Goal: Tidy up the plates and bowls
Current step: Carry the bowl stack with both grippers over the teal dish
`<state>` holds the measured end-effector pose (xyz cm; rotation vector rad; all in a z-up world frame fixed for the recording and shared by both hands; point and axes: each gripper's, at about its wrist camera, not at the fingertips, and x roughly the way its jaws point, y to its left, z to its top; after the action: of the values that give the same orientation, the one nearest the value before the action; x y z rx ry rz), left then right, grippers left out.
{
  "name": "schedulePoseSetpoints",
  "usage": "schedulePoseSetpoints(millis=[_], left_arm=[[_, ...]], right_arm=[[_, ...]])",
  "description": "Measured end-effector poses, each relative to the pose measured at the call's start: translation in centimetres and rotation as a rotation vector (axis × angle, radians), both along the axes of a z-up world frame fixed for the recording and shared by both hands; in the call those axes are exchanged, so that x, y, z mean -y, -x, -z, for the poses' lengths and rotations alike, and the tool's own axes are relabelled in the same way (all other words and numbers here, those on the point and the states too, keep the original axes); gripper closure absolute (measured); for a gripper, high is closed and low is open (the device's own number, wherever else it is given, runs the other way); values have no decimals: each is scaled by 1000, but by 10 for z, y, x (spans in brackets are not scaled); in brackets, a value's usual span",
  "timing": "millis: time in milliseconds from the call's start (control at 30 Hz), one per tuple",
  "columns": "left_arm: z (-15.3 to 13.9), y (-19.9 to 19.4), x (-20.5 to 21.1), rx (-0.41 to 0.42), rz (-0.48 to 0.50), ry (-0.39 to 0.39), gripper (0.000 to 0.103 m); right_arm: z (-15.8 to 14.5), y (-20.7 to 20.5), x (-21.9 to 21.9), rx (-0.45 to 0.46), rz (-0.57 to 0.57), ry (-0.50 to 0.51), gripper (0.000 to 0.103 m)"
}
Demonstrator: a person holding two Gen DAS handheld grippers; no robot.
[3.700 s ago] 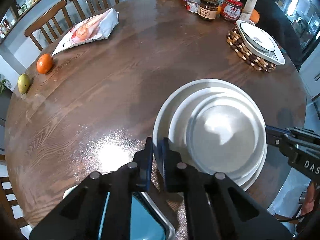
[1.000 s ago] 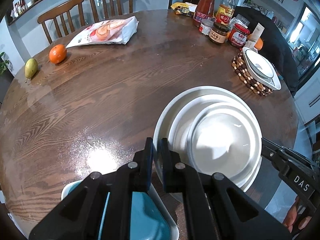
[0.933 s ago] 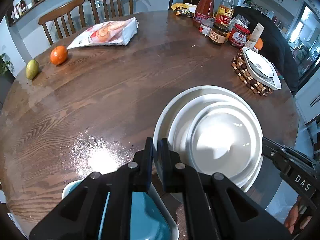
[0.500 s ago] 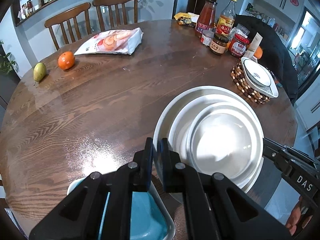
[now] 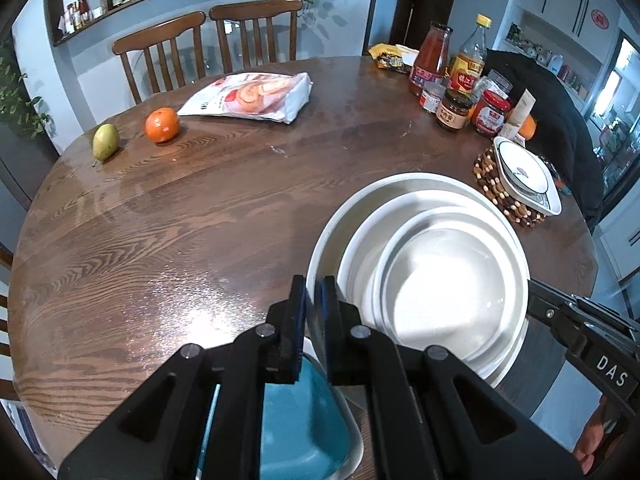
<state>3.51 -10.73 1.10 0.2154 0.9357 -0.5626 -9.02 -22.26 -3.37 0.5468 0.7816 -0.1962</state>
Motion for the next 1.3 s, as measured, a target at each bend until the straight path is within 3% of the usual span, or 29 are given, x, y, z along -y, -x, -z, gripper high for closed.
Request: schedulePoseSetpoints(millis=[533,1300], left_arm=[[-8,5,-48,33,-104,4,101],[10,11,-109,1,-203,-18,100]], right_arm=[[-10,-14,-42,16,-104,22,92],[1,-28,-94,-19,-208,31,92]])
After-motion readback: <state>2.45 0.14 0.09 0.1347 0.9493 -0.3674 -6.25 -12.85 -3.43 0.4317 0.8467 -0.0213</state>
